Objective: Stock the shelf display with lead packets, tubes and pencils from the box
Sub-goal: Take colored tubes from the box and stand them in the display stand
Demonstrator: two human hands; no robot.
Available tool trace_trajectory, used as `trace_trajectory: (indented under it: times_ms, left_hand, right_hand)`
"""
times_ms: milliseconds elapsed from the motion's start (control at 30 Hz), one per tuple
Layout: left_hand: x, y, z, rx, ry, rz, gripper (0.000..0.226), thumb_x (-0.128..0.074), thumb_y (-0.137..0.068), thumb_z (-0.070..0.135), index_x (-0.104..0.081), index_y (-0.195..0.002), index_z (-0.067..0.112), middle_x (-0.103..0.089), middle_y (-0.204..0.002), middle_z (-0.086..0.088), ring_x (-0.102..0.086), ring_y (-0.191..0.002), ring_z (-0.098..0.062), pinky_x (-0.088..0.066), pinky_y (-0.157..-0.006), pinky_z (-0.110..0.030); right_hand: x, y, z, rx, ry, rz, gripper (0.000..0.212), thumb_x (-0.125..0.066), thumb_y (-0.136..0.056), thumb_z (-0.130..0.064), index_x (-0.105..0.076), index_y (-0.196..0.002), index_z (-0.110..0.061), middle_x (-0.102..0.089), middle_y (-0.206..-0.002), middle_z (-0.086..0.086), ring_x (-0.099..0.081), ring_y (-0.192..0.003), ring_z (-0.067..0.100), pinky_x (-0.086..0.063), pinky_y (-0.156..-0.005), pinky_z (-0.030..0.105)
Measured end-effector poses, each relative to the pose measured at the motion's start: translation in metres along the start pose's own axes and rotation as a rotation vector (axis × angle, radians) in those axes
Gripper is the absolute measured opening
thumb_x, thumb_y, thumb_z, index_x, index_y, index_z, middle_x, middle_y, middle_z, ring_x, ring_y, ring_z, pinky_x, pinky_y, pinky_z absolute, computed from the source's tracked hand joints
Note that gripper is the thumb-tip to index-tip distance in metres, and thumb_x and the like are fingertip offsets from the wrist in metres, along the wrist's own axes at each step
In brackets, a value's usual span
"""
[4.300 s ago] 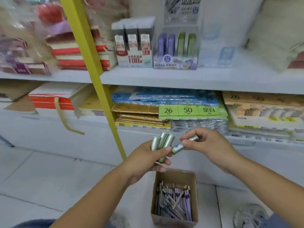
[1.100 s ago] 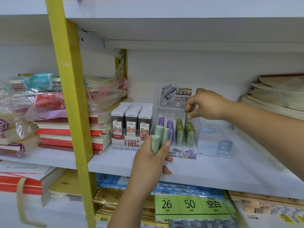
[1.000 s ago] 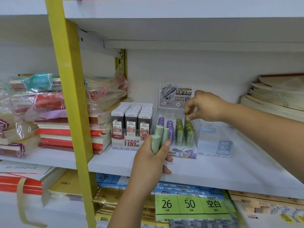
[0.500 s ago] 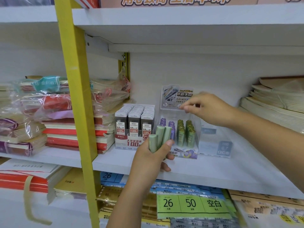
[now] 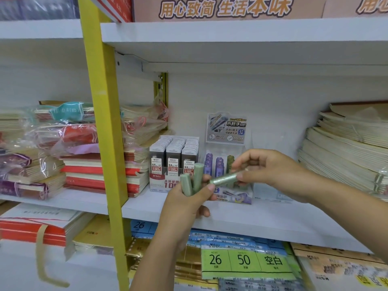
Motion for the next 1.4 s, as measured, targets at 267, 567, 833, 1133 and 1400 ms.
trace_trajectory:
  times_ms: [267,567,833,1133,1400]
  left_hand:
    - [0.008,-0.002,0.006,-0.074,-0.135,0.044,0.010,-0.073,-0.088,0.025,-0.076,-0.094,0.032,-0.044,-0.055,0.012,-0.037,-0.048,-0.005,-0.034,-0.044,-0.017]
    - [0.002,-0.006,0.005,-0.091,-0.169,0.071,0.019,-0.067,-0.091,0.035,-0.070,-0.104,0.021,-0.053,-0.055,0.017,-0.041,-0.047,-0.001,-0.036,-0.044,-0.015]
    - [0.003,-0.007,0.011,-0.128,-0.408,0.070,0.024,-0.051,-0.096,0.050,-0.067,-0.100,0.032,-0.064,-0.064,0.022,-0.052,-0.049,0.006,-0.040,-0.048,-0.012]
    - [0.007,-0.009,0.006,-0.119,-0.525,0.069,0.017,-0.053,-0.097,0.046,-0.062,-0.092,0.033,-0.062,-0.062,0.009,-0.056,-0.048,0.005,-0.042,-0.044,-0.013]
    - [0.009,-0.009,0.004,-0.112,-0.526,0.080,0.021,-0.054,-0.097,0.045,-0.062,-0.090,0.027,-0.059,-0.060,0.008,-0.053,-0.044,0.003,-0.039,-0.043,-0.013]
  right_hand:
    - [-0.020,-0.002,-0.009,0.059,0.235,-0.046,0.016,-0.080,-0.075,-0.011,-0.071,-0.084,-0.021,-0.074,-0.083,0.000,-0.069,-0.075,0.013,-0.056,-0.074,0.027]
    - [-0.012,-0.018,-0.023,0.134,0.324,-0.052,0.054,-0.066,-0.085,-0.005,-0.054,-0.119,-0.045,-0.065,-0.093,-0.004,-0.061,-0.073,0.013,-0.055,-0.072,0.030]
    - [0.068,-0.080,-0.040,0.168,0.561,0.298,0.028,-0.066,-0.083,-0.012,-0.055,-0.098,-0.033,-0.062,-0.100,-0.003,-0.067,-0.082,0.020,-0.055,-0.072,0.027]
    - [0.041,-0.120,-0.015,0.053,0.762,0.180,0.022,-0.071,-0.083,-0.012,-0.065,-0.104,-0.018,-0.066,-0.101,0.003,-0.061,-0.084,0.015,-0.051,-0.079,0.026]
    - [0.033,-0.122,0.001,-0.027,0.766,0.073,0.016,-0.071,-0.084,-0.006,-0.063,-0.092,-0.017,-0.062,-0.082,-0.006,-0.063,-0.064,0.004,-0.048,-0.054,0.009]
Point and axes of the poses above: each hand's wrist, its own y-axis away from the middle knuckle, its own x-axis out of the back of the hand, z = x × y, the point moved 8 cm from there along -y, towards the middle knuckle
